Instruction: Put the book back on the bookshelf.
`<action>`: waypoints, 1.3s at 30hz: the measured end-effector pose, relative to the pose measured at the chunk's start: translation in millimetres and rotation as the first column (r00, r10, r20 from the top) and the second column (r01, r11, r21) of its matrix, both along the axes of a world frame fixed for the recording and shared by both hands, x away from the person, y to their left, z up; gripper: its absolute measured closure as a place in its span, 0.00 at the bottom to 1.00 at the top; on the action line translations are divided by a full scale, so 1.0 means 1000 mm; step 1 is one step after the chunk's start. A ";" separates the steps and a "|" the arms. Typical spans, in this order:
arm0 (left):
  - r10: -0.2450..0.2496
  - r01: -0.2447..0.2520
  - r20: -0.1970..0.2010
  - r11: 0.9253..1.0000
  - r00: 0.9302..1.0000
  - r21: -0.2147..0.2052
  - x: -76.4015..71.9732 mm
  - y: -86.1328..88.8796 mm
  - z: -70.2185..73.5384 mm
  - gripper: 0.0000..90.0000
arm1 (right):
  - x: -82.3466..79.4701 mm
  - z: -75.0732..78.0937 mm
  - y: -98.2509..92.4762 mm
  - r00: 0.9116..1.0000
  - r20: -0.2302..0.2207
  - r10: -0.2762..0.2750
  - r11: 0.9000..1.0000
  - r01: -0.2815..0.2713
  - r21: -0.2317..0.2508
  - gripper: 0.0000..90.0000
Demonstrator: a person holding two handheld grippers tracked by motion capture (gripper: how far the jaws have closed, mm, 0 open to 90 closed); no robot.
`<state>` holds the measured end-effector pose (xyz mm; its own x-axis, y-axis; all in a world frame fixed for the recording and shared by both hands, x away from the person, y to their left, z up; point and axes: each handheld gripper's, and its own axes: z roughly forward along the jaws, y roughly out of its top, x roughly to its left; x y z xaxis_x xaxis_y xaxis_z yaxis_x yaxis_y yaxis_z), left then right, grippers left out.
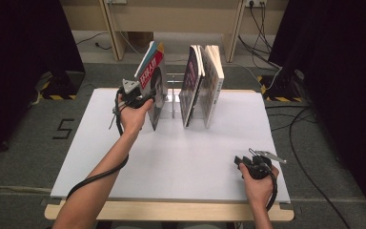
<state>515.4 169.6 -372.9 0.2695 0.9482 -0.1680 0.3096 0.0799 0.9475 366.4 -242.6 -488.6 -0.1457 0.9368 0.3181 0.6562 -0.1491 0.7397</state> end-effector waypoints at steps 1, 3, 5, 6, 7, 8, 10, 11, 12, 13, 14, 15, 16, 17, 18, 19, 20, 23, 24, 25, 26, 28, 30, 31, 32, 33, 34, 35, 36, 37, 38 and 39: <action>-0.001 0.001 -0.002 1.000 1.000 -0.006 -0.001 0.000 0.000 0.53 | 0.000 0.000 0.000 1.000 -0.002 -0.003 1.000 0.003 0.004 0.67; -0.003 0.003 -0.003 1.000 1.000 -0.005 -0.002 0.001 0.001 0.53 | -0.001 0.001 0.000 1.000 -0.004 -0.006 1.000 0.006 0.006 0.67; -0.006 0.006 -0.004 1.000 1.000 -0.011 -0.003 0.002 0.002 0.52 | 0.000 0.000 -0.001 1.000 0.002 -0.001 1.000 0.001 0.001 0.67; -0.007 0.007 -0.005 1.000 1.000 -0.010 -0.004 0.002 0.002 0.52 | 0.000 0.000 -0.001 1.000 0.003 -0.002 1.000 0.002 0.001 0.67; -0.008 0.008 -0.006 1.000 1.000 -0.009 -0.005 0.003 0.002 0.51 | 0.000 0.000 -0.001 1.000 0.000 -0.005 1.000 0.005 0.003 0.67; -0.009 0.009 -0.008 1.000 1.000 -0.010 -0.005 0.003 0.003 0.51 | -0.001 0.001 -0.001 1.000 0.000 -0.005 1.000 0.005 0.003 0.67; -0.015 0.015 -0.014 1.000 1.000 -0.013 -0.007 0.004 0.002 0.51 | -0.001 0.001 -0.001 1.000 0.001 -0.005 1.000 0.005 0.002 0.67; -0.015 0.015 -0.019 1.000 1.000 -0.017 -0.008 0.005 0.002 0.51 | -0.001 0.001 -0.001 1.000 0.000 -0.005 1.000 0.005 0.003 0.67; -0.017 0.016 -0.022 1.000 1.000 -0.019 -0.009 0.006 0.002 0.51 | -0.001 0.001 -0.001 1.000 0.000 -0.005 1.000 0.005 0.003 0.67; -0.018 0.018 -0.022 1.000 1.000 -0.022 -0.009 0.006 0.002 0.51 | -0.001 0.001 -0.001 1.000 0.001 -0.004 1.000 0.004 0.002 0.67; -0.019 0.019 -0.024 1.000 1.000 -0.022 -0.010 0.007 0.002 0.51 | -0.001 0.000 -0.001 1.000 0.002 -0.002 1.000 0.002 0.000 0.67; -0.020 0.020 -0.025 1.000 0.999 -0.023 -0.011 0.007 0.002 0.51 | -0.001 0.001 0.000 1.000 0.000 -0.005 1.000 0.005 0.002 0.67; -0.023 0.022 -0.029 1.000 0.999 -0.022 -0.012 0.008 0.003 0.50 | -0.001 0.000 -0.001 1.000 0.003 -0.003 1.000 0.003 -0.007 0.67; -0.027 0.026 -0.031 0.999 0.999 -0.025 -0.013 0.008 0.003 0.50 | -0.001 0.001 -0.001 1.000 0.002 -0.003 1.000 0.003 -0.007 0.67; -0.029 0.028 -0.033 0.999 0.999 -0.024 -0.014 0.008 0.004 0.50 | -0.001 0.001 -0.001 1.000 0.002 -0.003 1.000 0.003 -0.007 0.67; -0.030 0.029 -0.034 0.999 0.999 -0.024 -0.015 0.009 0.004 0.50 | -0.001 0.001 -0.001 1.000 0.002 -0.003 1.000 0.003 -0.008 0.67; -0.030 0.029 -0.035 0.999 0.999 -0.026 -0.015 0.009 0.004 0.50 | -0.001 0.001 -0.001 1.000 0.002 -0.003 1.000 0.003 -0.008 0.67; -0.035 0.033 -0.041 0.999 0.999 -0.031 -0.018 0.010 0.005 0.49 | -0.001 0.001 0.000 1.000 0.001 -0.002 1.000 0.002 -0.006 0.67; -0.035 0.034 -0.042 0.999 0.999 -0.030 -0.018 0.011 0.005 0.49 | -0.001 0.000 0.000 1.000 0.000 -0.002 1.000 0.002 -0.006 0.67; -0.037 0.036 -0.043 0.999 0.998 -0.027 -0.019 0.011 0.005 0.49 | -0.001 0.000 0.000 1.000 -0.002 -0.004 1.000 0.004 -0.001 0.67; -0.037 0.036 -0.045 0.999 0.998 -0.027 -0.020 0.012 0.005 0.49 | -0.001 0.000 0.000 1.000 -0.002 -0.004 1.000 0.004 -0.002 0.67; -0.042 0.041 -0.052 0.999 0.998 -0.029 -0.021 0.013 0.004 0.49 | -0.001 0.000 0.000 1.000 -0.004 -0.006 1.000 0.006 0.002 0.67; -0.044 0.043 -0.054 0.999 0.998 -0.029 -0.022 0.013 0.004 0.49 | -0.001 0.000 0.000 1.000 0.000 -0.002 1.000 0.002 -0.009 0.67; -0.047 0.046 -0.056 0.998 0.997 -0.031 -0.023 0.013 0.003 0.49 | -0.001 0.000 0.000 1.000 0.000 -0.002 1.000 0.002 -0.009 0.67; -0.048 0.046 -0.061 0.998 0.997 -0.033 -0.024 0.014 0.003 0.49 | -0.001 0.000 0.000 1.000 0.000 -0.003 1.000 0.003 -0.009 0.67; -0.049 0.047 -0.062 0.998 0.997 -0.033 -0.024 0.014 0.003 0.49 | -0.001 0.001 0.000 1.000 -0.003 -0.006 1.000 0.006 0.000 0.67; -0.051 0.048 -0.065 0.998 0.997 -0.033 -0.025 0.015 0.002 0.49 | -0.001 0.000 0.000 1.000 0.002 -0.002 1.000 0.002 -0.011 0.67; -0.055 0.052 -0.068 0.998 0.996 -0.038 -0.025 0.015 0.002 0.48 | -0.001 0.001 0.000 1.000 0.001 -0.003 1.000 0.003 -0.006 0.67; -0.055 0.053 -0.070 0.998 0.996 -0.039 -0.026 0.016 0.002 0.48 | -0.001 0.001 0.000 1.000 -0.003 -0.007 1.000 0.007 0.001 0.67; -0.054 0.052 -0.070 0.998 0.996 -0.032 -0.027 0.016 0.002 0.48 | -0.001 0.001 0.000 1.000 -0.003 -0.008 1.000 0.008 0.002 0.67; -0.055 0.053 -0.069 0.998 0.996 -0.031 -0.028 0.017 0.001 0.48 | -0.001 0.001 -0.001 1.000 0.002 -0.004 1.000 0.004 -0.009 0.67; -0.055 0.053 -0.071 0.998 0.996 -0.034 -0.028 0.017 0.001 0.48 | -0.001 0.001 -0.001 1.000 0.001 -0.004 1.000 0.004 -0.008 0.67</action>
<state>487.0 186.9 -371.6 0.3062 0.9266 -0.2185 0.3815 0.0908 0.9199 365.3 -243.3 -488.1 -0.1423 0.9399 0.3103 0.6549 -0.1457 0.7415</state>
